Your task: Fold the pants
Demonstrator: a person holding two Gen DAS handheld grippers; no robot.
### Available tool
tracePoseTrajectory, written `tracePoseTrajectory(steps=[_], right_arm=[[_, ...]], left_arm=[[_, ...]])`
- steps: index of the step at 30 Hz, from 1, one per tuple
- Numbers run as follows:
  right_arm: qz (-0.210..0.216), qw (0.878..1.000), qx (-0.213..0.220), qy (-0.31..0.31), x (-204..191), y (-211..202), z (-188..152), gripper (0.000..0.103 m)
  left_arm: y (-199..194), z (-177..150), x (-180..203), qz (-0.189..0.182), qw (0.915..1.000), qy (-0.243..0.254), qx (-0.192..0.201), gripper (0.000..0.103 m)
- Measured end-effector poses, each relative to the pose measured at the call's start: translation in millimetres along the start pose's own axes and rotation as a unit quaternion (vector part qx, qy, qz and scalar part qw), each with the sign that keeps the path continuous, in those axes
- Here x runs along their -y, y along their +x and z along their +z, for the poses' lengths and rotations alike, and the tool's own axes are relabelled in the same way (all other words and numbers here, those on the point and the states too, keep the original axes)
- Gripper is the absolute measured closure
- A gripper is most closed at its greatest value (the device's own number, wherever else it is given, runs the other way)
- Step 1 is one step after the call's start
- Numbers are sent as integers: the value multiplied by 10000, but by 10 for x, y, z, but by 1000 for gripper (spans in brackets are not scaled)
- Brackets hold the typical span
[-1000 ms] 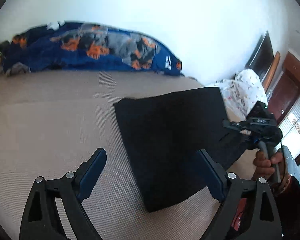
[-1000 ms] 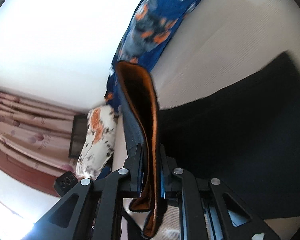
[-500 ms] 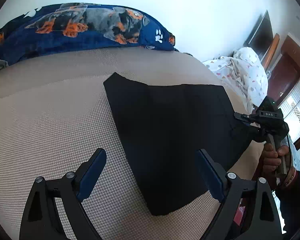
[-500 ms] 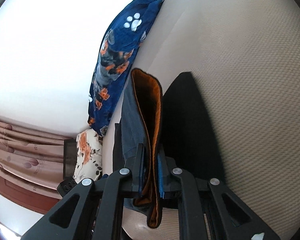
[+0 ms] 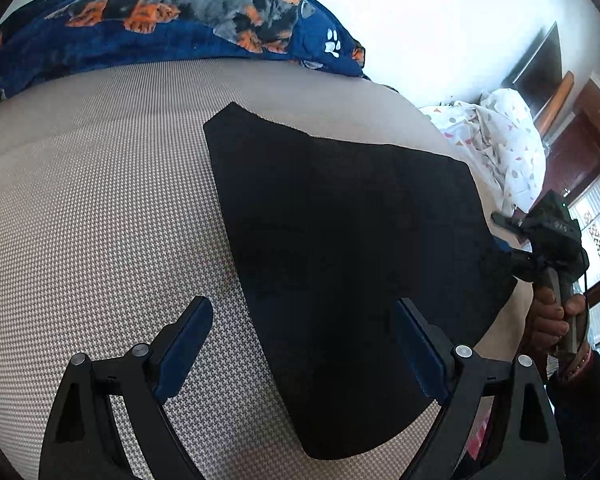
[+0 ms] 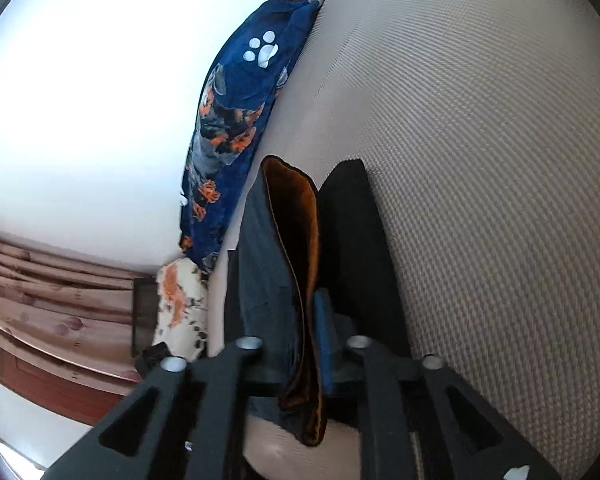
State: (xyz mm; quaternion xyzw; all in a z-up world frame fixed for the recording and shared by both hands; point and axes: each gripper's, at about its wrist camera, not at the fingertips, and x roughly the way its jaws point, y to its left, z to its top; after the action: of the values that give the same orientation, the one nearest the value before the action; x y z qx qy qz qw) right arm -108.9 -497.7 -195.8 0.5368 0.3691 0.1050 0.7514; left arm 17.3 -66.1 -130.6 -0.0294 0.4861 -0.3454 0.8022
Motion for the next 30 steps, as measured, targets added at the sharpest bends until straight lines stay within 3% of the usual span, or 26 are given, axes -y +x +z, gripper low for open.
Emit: tracePoseTrajectory(steps=[1, 3, 6, 9, 14, 22, 27, 30], right_arm=[[25, 10000, -34, -23, -12, 36, 9, 59], [4, 9998, -152, -91, -57, 143, 23, 59], [-365, 9979, -317, -442, -181, 295, -7, 89], [-382, 9974, -136, -590, -237, 213, -31, 93], [-281, 9985, 102, -465, -146, 1, 9, 93], [-152, 9998, -6, -100, 178, 14, 65, 91], [-241, 9974, 664, -156, 92, -392, 55, 84], [-127, 9981, 487, -365, -73, -589, -12, 84]], left_arm=[[2, -9, -2, 7, 10000, -2, -3, 12], [14, -12, -6, 21, 10000, -10, -26, 12], [4, -3, -6, 69, 10000, -13, 16, 12], [-37, 24, -18, 64, 9999, -62, 107, 12], [-47, 68, -4, 17, 9999, -58, 153, 12], [117, 33, 60, 25, 10000, 1, -27, 12], [120, 19, 81, 50, 10000, 55, -6, 12], [111, 0, 68, 13, 10000, 28, 24, 12]])
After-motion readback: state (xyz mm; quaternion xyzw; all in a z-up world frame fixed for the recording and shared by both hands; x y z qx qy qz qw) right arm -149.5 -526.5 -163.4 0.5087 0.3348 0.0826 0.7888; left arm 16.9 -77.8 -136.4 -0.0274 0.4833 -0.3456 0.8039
